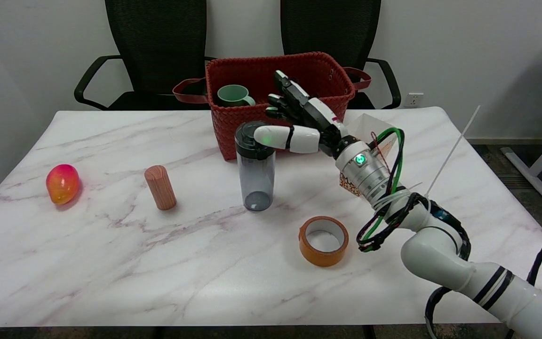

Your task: Pick up the black water bottle.

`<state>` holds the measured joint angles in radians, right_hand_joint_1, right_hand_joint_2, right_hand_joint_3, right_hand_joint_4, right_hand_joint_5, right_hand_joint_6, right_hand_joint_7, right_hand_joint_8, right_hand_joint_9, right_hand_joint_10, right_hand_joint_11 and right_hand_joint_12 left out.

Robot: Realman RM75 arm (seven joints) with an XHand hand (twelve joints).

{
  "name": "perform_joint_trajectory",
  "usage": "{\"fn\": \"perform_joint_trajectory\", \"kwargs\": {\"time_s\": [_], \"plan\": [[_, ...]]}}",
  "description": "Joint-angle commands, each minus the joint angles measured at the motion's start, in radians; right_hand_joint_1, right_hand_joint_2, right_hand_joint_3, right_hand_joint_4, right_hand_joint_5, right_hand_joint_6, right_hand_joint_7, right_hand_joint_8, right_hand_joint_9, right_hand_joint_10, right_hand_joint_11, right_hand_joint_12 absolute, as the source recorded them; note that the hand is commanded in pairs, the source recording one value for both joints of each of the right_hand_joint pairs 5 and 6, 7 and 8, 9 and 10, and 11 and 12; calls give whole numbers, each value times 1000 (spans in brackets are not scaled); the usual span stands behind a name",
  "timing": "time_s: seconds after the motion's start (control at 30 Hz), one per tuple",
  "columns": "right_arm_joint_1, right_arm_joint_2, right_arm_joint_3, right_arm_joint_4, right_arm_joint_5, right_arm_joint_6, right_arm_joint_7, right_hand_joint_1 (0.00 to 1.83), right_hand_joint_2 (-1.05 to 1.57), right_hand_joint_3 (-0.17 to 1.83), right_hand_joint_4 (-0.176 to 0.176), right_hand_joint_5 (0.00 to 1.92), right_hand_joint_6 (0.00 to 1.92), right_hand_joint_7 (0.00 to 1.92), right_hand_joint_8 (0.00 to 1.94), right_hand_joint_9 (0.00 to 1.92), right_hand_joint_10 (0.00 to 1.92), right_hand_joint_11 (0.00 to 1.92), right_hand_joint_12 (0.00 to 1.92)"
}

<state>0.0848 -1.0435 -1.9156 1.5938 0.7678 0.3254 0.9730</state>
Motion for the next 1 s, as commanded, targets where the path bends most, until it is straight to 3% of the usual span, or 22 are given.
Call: {"fn": "perform_joint_trajectory", "kwargs": {"time_s": [0.03, 0.2, 1.0], "plan": [[64, -18, -45, -78, -5, -55, -105, 859, 594, -175, 0, 0, 0, 21, 21, 188, 188, 237, 237], [69, -18, -44, -110, -5, -46, -111, 849, 548, -175, 0, 0, 0, 14, 14, 121, 121, 107, 107], [71, -31, -72, -193, -5, -69, -104, 813, 501, -175, 0, 0, 0, 0, 0, 28, 28, 113, 113]]}}
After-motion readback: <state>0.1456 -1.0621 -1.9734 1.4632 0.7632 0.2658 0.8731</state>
